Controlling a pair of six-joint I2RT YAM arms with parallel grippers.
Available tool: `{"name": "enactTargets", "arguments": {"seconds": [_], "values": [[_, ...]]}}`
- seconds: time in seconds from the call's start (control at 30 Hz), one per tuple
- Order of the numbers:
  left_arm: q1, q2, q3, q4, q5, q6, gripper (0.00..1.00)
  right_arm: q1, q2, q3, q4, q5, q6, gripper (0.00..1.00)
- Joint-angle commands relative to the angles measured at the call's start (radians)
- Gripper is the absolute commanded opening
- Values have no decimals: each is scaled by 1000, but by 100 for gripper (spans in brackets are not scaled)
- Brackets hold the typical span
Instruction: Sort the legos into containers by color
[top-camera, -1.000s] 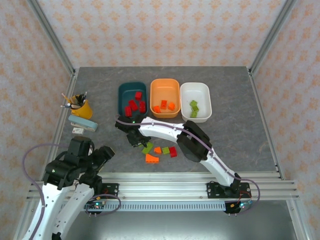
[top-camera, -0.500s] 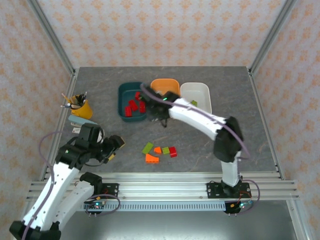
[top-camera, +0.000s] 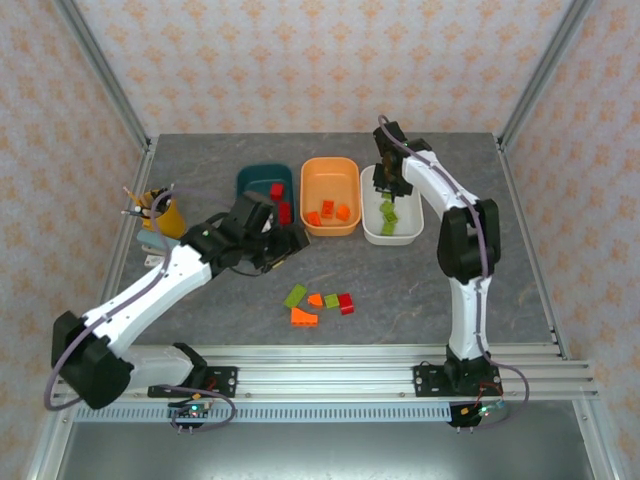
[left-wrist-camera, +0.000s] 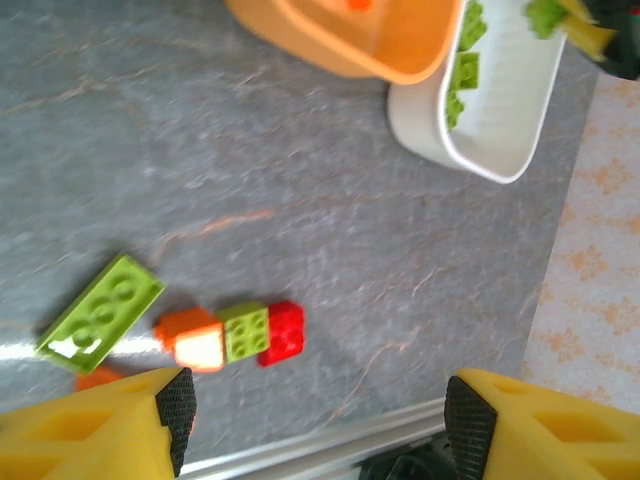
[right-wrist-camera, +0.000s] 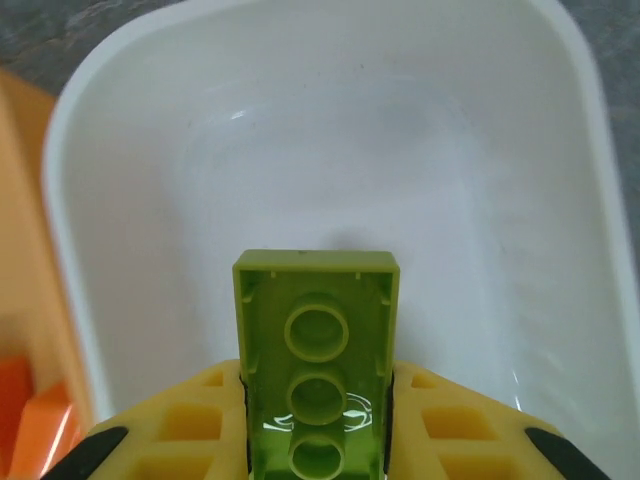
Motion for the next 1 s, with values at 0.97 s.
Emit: {"name": "enactTargets", "arguments": {"seconds": [0.97], "values": [[-165, 168, 6, -188, -147, 76, 66, 250, -692, -606, 185, -98, 11, 58]]}}
